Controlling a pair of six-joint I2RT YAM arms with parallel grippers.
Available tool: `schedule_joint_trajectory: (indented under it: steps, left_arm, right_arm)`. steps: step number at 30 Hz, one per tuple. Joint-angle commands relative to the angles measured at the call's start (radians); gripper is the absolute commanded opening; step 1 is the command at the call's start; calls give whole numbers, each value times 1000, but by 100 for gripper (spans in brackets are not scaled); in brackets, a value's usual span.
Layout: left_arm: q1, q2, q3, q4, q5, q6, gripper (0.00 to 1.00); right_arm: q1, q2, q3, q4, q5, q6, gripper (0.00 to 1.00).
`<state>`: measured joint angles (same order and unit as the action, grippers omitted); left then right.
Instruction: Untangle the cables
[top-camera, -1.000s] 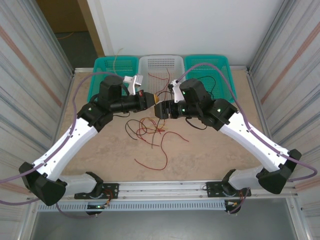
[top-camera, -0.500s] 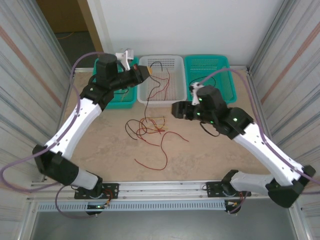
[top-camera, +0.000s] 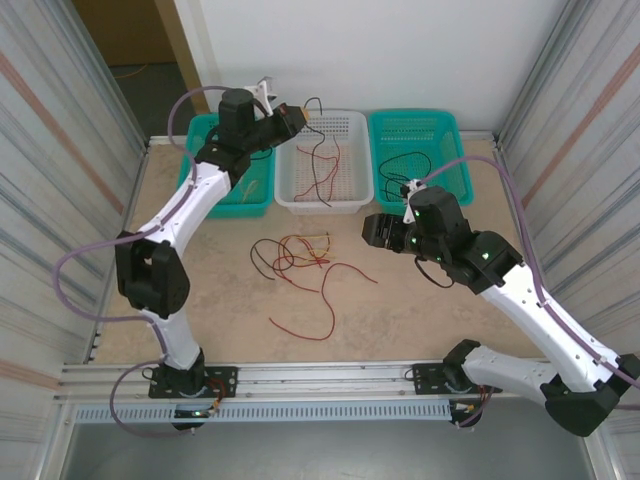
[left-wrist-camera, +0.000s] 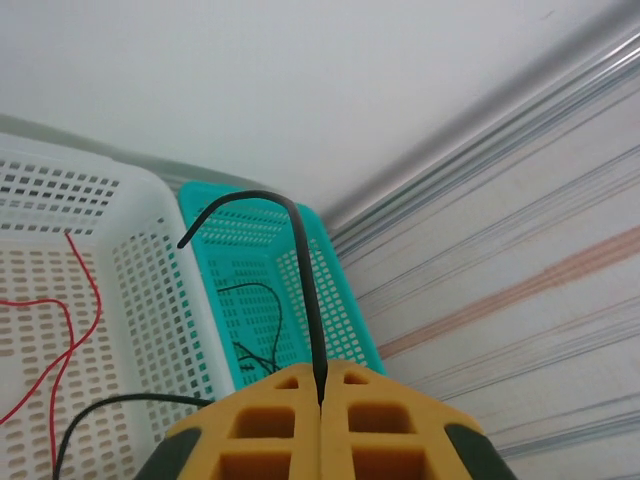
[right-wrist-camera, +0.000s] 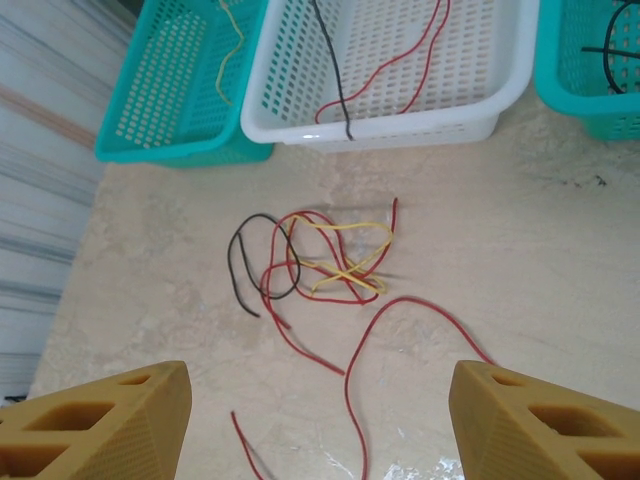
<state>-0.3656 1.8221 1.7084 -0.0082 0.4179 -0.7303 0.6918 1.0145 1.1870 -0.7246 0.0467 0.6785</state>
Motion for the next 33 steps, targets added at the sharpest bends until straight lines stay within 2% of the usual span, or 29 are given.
schedule_joint_trajectory:
  steps: [1, 6, 9, 11, 16, 22, 28, 33]
  left_arm:
    - [0, -5, 41, 53, -7, -1, 0]
    - [-10, 11, 72, 57, 74, -65, 0]
    - [-31, -24, 73, 29, 121, -74, 0]
    - [-49, -57, 74, -11, 152, -55, 0]
    - [-84, -124, 75, -141, 225, 9, 0]
    - [-110, -207, 8, -173, 293, 46, 0]
    - [-116, -253, -20, -239, 348, 87, 0]
    - [-118, -276, -39, -279, 371, 100, 0]
  right_arm:
    - [-11, -12, 21, -29, 27, 1, 68]
    - [-35, 11, 48, -37, 28, -42, 70]
    - [-75, 72, 116, -30, -47, -105, 72]
    - [-106, 143, 195, -30, -104, -158, 73]
    - [-105, 328, 445, -65, -178, -302, 73]
    - [-85, 474, 624, -126, -164, -389, 70]
    - [-53, 512, 646, -143, -123, -414, 64]
    - [-24, 509, 655, -137, -81, -426, 67]
